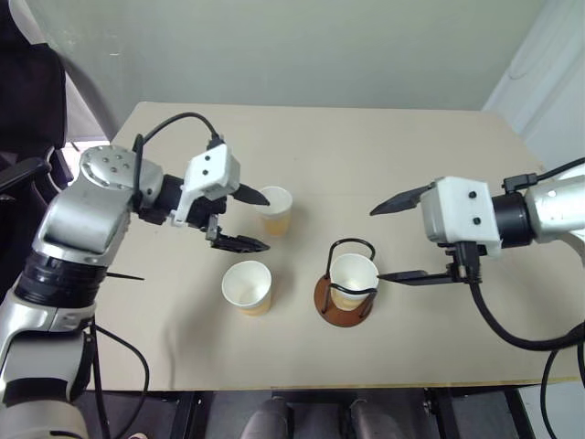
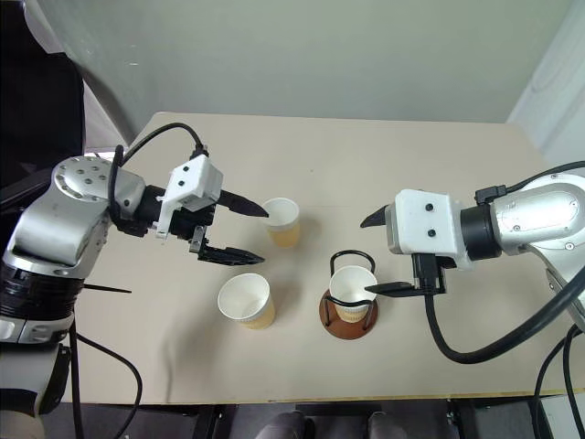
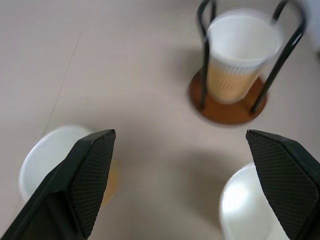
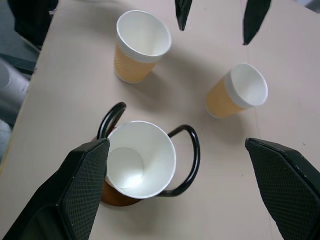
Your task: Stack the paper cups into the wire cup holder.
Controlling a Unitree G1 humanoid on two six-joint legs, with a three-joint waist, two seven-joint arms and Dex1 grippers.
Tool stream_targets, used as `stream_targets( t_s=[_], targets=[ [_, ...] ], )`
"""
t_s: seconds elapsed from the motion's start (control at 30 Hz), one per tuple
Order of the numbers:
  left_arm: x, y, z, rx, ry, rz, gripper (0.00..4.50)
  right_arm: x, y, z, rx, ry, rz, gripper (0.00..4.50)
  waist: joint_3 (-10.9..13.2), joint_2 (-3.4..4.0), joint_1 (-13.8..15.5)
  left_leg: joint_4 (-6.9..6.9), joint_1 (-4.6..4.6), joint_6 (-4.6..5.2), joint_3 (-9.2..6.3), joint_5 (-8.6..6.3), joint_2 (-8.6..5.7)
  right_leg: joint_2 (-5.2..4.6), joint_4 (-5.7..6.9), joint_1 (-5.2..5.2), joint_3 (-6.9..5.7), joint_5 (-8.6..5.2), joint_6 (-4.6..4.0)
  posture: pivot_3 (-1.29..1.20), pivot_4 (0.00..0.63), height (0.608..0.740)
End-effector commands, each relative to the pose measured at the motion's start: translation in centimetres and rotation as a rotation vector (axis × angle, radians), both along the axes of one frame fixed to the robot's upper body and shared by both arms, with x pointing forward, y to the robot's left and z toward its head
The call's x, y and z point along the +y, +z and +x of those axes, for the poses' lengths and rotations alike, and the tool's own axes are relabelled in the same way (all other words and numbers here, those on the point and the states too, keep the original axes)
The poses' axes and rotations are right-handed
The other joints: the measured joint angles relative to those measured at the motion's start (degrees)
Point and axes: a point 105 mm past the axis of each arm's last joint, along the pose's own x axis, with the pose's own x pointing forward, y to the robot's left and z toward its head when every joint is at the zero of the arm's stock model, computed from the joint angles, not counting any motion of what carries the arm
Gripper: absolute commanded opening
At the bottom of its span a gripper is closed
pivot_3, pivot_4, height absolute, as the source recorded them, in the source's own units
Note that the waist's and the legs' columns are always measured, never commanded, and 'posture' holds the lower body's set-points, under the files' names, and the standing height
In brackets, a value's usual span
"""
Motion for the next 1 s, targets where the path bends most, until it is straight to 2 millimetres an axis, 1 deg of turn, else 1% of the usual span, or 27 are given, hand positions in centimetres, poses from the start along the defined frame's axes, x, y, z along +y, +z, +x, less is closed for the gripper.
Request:
stream_targets(
  t_s=[0.03, 0.2, 0.33, 0.6, 0.77, 1.0],
  targets=[
    [0.8, 0.3, 0.9, -0.091, 0.017, 0.087, 4.50, 0.0, 1.0, -0.3, -0.037, 0.003, 0.023, 4.46, 0.00, 0.00, 0.00, 0.00, 0.00, 0.00, 0.00, 0.00, 0.00, 0.00, 0.00, 0.00, 0.00, 0.00, 0.00, 0.00, 0.150, 0.740],
    [0.9, -0.8, 2.7, -0.167, 0.021, 0.183, 4.50, 0.1, 1.0, -0.6, -0.016, 0.025, 0.038, 4.46, 0.00, 0.00, 0.16, 0.03, -0.09, 0.03, -0.02, -0.02, 0.00, 0.00, -0.07, -0.02, -0.01, 0.01, 0.02, 0.00, 0.150, 0.740],
    [0.8, -1.1, 3.7, -0.204, 0.018, 0.220, 4.50, 0.1, 1.0, -0.5, -0.017, 0.022, 0.038, 4.46, 0.00, 0.00, 0.11, 0.01, -0.13, 0.05, -0.02, -0.03, 0.00, 0.00, -0.08, -0.06, -0.01, 0.01, 0.02, 0.00, 0.150, 0.740],
    [-0.2, -1.3, 5.4, -0.275, -0.013, 0.278, 4.50, 0.1, 1.0, -0.4, -0.016, 0.020, 0.040, 4.46, 0.00, 0.00, 0.16, 0.04, -0.32, 0.05, -0.02, -0.03, -0.01, 0.00, -0.09, -0.21, -0.01, 0.03, 0.05, 0.00, 0.150, 0.740],
    [-0.8, -1.6, 6.2, -0.296, -0.034, 0.307, 4.50, 0.0, 1.0, -0.5, -0.013, 0.019, 0.039, 4.46, 0.00, 0.00, 0.15, 0.04, -0.39, 0.05, -0.02, -0.03, 0.00, 0.00, -0.08, -0.30, -0.01, 0.03, 0.06, 0.00, 0.150, 0.740],
    [-0.9, -1.9, 7.1, -0.325, -0.041, 0.363, 4.50, 0.0, 0.9, -0.6, 0.003, 0.018, 0.039, 4.46, 0.00, 0.00, 0.16, 0.05, -0.49, 0.05, -0.02, -0.03, 0.00, 0.00, -0.09, -0.40, -0.02, 0.04, 0.07, 0.00, 0.150, 0.740]
  ],
)
